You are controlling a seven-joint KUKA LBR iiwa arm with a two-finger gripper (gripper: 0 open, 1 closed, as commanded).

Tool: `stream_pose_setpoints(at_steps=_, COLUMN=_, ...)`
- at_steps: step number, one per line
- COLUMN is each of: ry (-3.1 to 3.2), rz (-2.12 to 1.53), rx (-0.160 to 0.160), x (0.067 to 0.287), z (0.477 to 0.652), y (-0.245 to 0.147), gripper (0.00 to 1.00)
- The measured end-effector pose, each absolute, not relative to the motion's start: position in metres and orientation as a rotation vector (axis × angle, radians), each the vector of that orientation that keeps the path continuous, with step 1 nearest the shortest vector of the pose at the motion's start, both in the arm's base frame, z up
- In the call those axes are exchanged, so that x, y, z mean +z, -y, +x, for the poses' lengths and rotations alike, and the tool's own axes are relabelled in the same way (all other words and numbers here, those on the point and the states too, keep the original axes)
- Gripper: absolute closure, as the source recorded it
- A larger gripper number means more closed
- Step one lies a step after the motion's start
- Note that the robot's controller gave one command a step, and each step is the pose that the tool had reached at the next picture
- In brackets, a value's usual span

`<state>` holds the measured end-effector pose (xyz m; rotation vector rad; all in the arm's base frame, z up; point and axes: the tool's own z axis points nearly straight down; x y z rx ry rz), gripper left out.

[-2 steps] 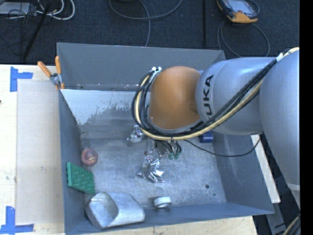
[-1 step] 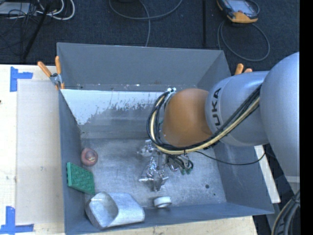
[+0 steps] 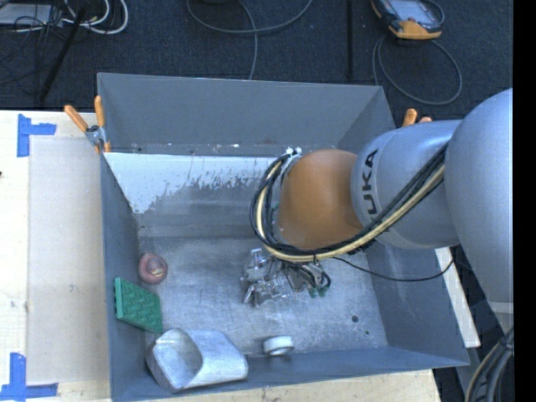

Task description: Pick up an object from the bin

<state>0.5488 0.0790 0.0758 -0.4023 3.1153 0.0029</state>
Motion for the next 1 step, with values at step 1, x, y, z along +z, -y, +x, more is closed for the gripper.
stream_pose_setpoints(at_steps=1, ry=-3.113, rz=-0.35, rx=0.0, x=0.2116, z=0.5573, y=-0.0704, gripper=1.0)
